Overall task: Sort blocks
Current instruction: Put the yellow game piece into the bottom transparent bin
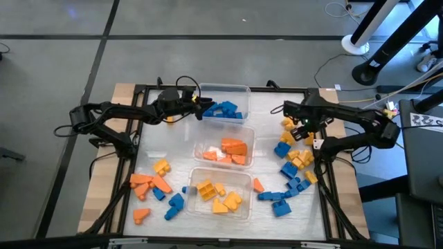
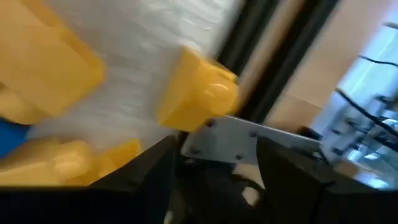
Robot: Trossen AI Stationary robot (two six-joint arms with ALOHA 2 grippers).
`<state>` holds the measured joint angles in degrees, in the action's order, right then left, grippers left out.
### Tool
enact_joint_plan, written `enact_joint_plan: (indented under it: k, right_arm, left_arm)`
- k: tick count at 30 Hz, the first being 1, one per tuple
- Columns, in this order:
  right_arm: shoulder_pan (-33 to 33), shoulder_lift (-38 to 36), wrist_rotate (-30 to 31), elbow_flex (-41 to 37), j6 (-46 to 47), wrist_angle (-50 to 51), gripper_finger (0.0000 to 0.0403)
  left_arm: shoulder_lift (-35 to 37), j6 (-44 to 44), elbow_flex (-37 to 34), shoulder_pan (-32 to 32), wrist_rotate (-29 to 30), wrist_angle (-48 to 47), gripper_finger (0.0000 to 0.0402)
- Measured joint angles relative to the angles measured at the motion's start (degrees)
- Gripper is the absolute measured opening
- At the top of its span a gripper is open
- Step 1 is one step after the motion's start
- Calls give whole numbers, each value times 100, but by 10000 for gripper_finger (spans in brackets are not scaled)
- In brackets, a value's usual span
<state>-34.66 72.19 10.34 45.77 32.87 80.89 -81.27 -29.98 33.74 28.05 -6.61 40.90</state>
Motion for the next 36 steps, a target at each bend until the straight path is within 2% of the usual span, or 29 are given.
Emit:
enact_joint_plan:
  k: [4, 11, 18, 25, 30, 36]
  right_arm:
    - [-343, -58, -192, -166, -469, -639, 213]
    - [-890, -62, -41, -262, -681, -639, 189]
    - [-1302, -60, -243, -261, -1115, -684, 184]
    - [-1650, -60, -387, -321, -1401, -806, 184]
    - [-1838, -60, -770, -813, -1544, -1349, 184]
    - [-1824, -62, -696, -1061, -1530, -1650, 184]
  left_arm:
    - [2, 2, 0, 0, 0, -2, 148]
    - [2, 3, 0, 0, 0, -11, 148]
    - [2, 72, 0, 0, 0, -38, 148]
    - [2, 74, 0, 0, 0, -39, 148]
    - [2, 76, 0, -2, 0, -39, 148]
    - [2, 25, 0, -2, 1, -39, 148]
